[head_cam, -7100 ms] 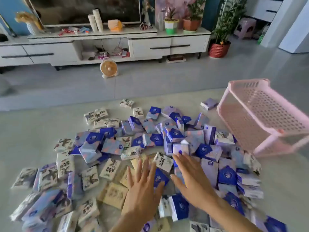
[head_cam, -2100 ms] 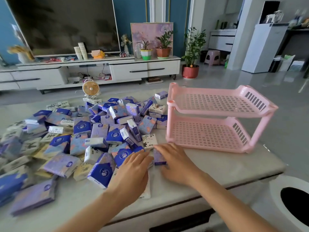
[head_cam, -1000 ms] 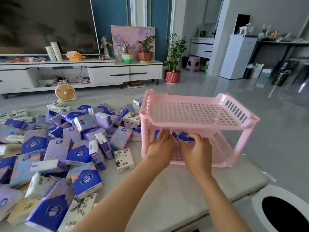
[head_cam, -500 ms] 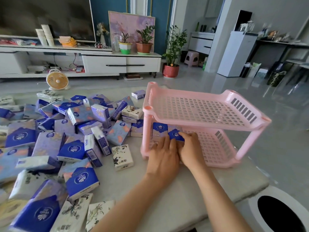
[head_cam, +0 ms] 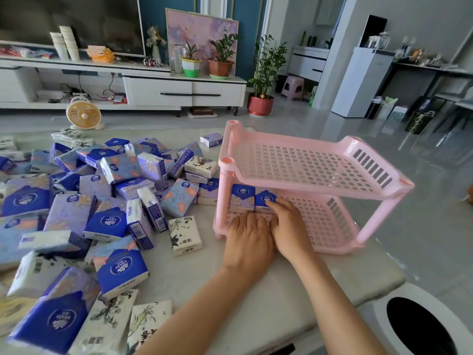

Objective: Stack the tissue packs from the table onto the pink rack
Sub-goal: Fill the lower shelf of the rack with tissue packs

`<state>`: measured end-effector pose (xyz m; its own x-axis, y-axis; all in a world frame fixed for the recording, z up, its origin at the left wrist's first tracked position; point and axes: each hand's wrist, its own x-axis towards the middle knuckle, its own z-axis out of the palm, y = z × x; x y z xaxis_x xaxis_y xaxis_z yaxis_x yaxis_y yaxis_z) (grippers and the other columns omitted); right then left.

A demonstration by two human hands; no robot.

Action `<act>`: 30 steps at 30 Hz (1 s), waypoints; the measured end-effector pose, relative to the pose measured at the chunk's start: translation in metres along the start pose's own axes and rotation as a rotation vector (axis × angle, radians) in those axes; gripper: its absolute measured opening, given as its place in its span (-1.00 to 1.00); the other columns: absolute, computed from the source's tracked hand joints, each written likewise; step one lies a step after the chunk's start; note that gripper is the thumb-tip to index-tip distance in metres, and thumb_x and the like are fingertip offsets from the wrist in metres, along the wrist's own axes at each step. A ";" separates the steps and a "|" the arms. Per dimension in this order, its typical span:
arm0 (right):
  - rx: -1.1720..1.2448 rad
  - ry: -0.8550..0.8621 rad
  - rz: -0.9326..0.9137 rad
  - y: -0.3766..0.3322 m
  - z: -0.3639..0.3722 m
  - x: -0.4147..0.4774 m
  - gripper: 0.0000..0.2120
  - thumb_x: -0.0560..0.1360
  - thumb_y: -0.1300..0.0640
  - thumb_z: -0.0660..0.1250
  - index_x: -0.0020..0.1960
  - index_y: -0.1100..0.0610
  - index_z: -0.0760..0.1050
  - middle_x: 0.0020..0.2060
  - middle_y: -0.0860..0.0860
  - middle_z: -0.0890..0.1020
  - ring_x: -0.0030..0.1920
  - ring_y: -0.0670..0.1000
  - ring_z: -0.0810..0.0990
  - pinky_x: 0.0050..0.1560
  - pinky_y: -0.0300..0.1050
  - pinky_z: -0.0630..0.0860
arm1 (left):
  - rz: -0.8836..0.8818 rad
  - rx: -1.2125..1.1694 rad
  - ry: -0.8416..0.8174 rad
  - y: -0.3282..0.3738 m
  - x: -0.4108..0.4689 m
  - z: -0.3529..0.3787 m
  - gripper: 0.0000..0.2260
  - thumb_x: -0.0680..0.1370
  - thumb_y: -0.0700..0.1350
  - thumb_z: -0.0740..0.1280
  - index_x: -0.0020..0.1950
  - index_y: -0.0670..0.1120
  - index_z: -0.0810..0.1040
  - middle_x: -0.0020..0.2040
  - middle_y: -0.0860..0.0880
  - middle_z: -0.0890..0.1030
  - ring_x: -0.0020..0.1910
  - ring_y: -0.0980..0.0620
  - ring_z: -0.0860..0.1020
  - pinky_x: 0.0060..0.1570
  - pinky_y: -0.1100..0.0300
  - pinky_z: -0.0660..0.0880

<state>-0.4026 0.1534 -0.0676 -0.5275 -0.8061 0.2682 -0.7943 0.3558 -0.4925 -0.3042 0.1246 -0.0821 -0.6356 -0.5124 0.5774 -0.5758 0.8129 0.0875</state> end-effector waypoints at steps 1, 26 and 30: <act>-0.013 -0.024 0.017 0.001 0.000 0.001 -0.53 0.48 0.36 0.15 0.37 0.17 0.37 0.40 0.11 0.33 0.39 0.10 0.31 0.39 -0.10 0.20 | 0.001 -0.013 0.010 -0.001 0.000 0.001 -0.79 0.36 -0.17 0.10 -0.31 -0.09 0.52 -0.39 -0.07 0.52 -0.37 -0.08 0.52 -0.30 0.17 0.42; 0.618 0.546 0.103 -0.069 -0.031 -0.057 -0.75 0.39 0.43 0.17 -0.23 0.15 0.52 -0.32 -0.08 0.60 -0.24 -0.13 0.54 -0.13 -0.30 0.43 | 0.027 -0.234 -0.062 0.008 -0.011 -0.052 -0.75 0.26 -0.07 0.38 -0.09 -0.10 0.58 -0.24 -0.01 0.60 -0.21 -0.03 0.60 -0.26 0.26 0.53; 0.908 0.422 0.055 -0.096 -0.046 -0.087 -0.74 0.34 0.38 0.16 -0.34 0.06 0.47 -0.43 -0.12 0.56 -0.37 -0.13 0.45 -0.26 -0.25 0.40 | -0.179 -0.294 0.165 -0.002 -0.041 -0.116 -0.80 0.36 -0.15 0.16 -0.17 -0.11 0.57 -0.23 -0.05 0.60 -0.15 -0.09 0.55 -0.21 0.17 0.49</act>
<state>-0.2939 0.2106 -0.0056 -0.7603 -0.5030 0.4110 -0.3274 -0.2496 -0.9113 -0.2170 0.1766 -0.0119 -0.4331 -0.6214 0.6529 -0.4826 0.7717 0.4143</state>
